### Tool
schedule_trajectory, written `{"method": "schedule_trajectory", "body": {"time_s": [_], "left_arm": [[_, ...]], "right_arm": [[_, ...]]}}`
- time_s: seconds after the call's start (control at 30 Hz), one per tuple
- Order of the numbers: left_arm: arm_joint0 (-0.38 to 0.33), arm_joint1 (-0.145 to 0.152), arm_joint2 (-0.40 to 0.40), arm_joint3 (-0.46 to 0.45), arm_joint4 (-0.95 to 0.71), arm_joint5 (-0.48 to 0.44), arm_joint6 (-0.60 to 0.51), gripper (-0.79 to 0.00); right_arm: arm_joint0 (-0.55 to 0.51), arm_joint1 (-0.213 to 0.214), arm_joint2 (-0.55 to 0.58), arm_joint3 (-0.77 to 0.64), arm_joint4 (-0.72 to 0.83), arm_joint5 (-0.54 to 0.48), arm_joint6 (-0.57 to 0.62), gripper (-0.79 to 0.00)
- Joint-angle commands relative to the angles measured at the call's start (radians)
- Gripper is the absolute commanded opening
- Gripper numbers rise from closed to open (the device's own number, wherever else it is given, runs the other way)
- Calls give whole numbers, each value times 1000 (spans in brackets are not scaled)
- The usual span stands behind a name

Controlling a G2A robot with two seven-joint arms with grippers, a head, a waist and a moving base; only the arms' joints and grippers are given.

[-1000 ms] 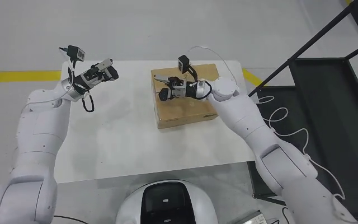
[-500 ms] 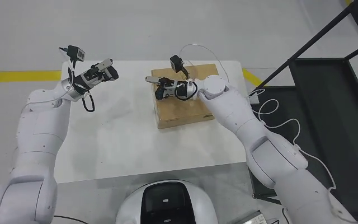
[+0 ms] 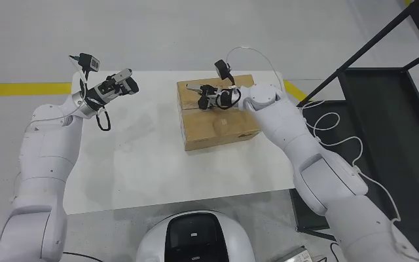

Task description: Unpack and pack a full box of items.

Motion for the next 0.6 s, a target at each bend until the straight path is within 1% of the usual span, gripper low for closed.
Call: {"method": "schedule_trajectory", "body": {"time_s": [0.0, 0.17, 0.27, 0.57], "left_arm": [[0, 0, 0, 0, 0, 0, 0, 0], [0, 0, 0, 0, 0, 0, 0, 0], [0, 0, 0, 0, 0, 0, 0, 0], [0, 0, 0, 0, 0, 0, 0, 0]], "right_arm": [[0, 10, 10, -1, -25, 10, -11, 0], [-7, 37, 28, -21, -108, 59, -55, 0], [-26, 58, 56, -52, -124, 77, -71, 0], [-112, 140, 179, -165, -178, 114, -78, 0]]}}
